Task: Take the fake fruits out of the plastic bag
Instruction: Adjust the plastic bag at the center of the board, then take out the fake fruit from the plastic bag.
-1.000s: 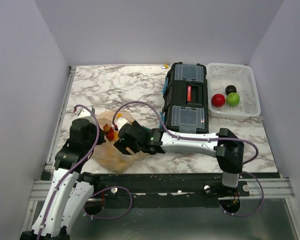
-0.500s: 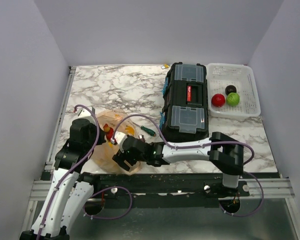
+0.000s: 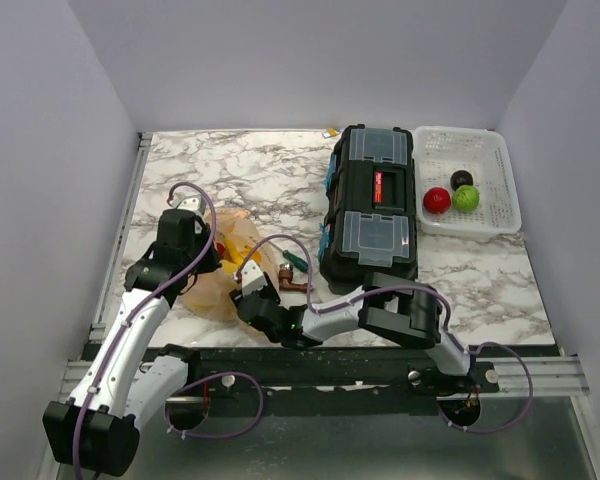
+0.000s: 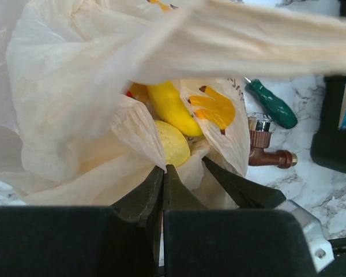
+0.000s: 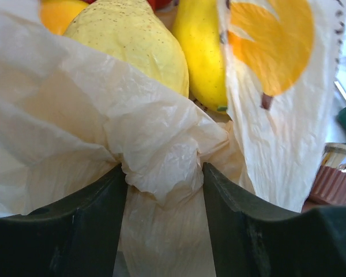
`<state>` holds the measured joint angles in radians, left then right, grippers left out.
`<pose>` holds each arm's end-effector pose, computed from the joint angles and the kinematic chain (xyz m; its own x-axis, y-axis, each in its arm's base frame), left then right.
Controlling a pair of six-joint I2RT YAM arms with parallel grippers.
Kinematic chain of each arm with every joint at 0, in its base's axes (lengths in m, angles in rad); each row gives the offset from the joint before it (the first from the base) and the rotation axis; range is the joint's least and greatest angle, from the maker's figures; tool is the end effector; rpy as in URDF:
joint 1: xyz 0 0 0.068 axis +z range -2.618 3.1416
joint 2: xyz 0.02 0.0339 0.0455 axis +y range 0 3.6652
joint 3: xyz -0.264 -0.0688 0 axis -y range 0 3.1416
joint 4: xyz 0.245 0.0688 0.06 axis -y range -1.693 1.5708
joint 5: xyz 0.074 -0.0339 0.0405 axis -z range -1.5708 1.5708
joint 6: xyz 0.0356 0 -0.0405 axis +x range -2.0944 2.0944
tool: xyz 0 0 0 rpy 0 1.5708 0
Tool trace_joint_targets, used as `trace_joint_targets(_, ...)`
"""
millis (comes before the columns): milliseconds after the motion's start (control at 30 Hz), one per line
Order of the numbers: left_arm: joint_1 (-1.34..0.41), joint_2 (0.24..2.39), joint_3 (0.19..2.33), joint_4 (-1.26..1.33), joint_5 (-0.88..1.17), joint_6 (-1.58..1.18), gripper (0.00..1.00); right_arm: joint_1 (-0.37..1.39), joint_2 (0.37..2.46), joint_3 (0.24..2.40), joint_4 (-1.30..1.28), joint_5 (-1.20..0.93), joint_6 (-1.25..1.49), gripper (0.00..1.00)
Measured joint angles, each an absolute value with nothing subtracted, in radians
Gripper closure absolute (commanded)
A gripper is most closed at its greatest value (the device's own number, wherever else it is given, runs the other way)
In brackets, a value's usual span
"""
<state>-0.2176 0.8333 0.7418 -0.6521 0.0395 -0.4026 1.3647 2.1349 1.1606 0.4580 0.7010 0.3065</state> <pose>0.1682 -0.0386 0.2721 -0.7038 -0.2454 -0.6667 -0.0344 0.9491 -0.3130 0.1118 0.4225 0.1177 -0.2874 -0.2479 -0.9252 -0.5732 0.8183 -0.0412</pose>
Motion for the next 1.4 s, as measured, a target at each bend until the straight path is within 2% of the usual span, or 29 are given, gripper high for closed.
trace_joint_targets(200, -0.218, 0.888, 0.831, -0.652, 0.038, -0.393, 1.00, 1.314, 2.134, 1.157, 0.504, 0.725, 0.289, 0.43)
trace_joint_targets(400, -0.218, 0.800, 0.767, -0.677, 0.039, -0.425, 1.00, 1.305, 1.981, 1.029, 0.476, 0.610, 0.284, 0.33)
trace_joint_targets(533, -0.218, 0.757, 0.703, -0.698, 0.038, -0.435, 1.00, 1.305, 1.864, 1.029, 0.424, 0.502, 0.291, 0.16)
trace_joint_targets(633, -0.218, 0.775, 0.703, -0.695, 0.038, -0.434, 1.00, 1.301, 1.781, 1.030, 0.413, 0.447, 0.291, 0.16)
trace_joint_targets(767, -0.218, 0.791, 0.702, -0.690, 0.049, -0.429, 1.00, 1.282, 1.749, 1.068, 0.402, 0.406, 0.291, 0.19)
trace_joint_targets(867, -0.218, 0.791, 0.703, -0.683, 0.056, -0.425, 1.00, 1.244, 1.757, 1.094, 0.395, 0.387, 0.293, 0.36)
trace_joint_targets(1000, -0.218, 0.789, 0.703, -0.682, 0.050, -0.409, 1.00, 1.187, 1.815, 1.160, 0.386, 0.363, 0.310, 0.39)
trace_joint_targets(1100, -0.218, 0.783, 0.702, -0.679, 0.041, -0.407, 1.00, 1.153, 1.881, 1.216, 0.377, 0.347, 0.315, 0.45)
trace_joint_targets(1233, -0.218, 0.785, 0.701, -0.660, 0.042, -0.406, 1.00, 1.133, 1.962, 1.268, 0.358, 0.341, 0.311, 0.46)
trace_joint_targets(1400, -0.218, 0.812, 0.700, -0.652, 0.045, -0.402, 1.00, 1.113, 2.043, 1.328, 0.344, 0.326, 0.299, 0.42)
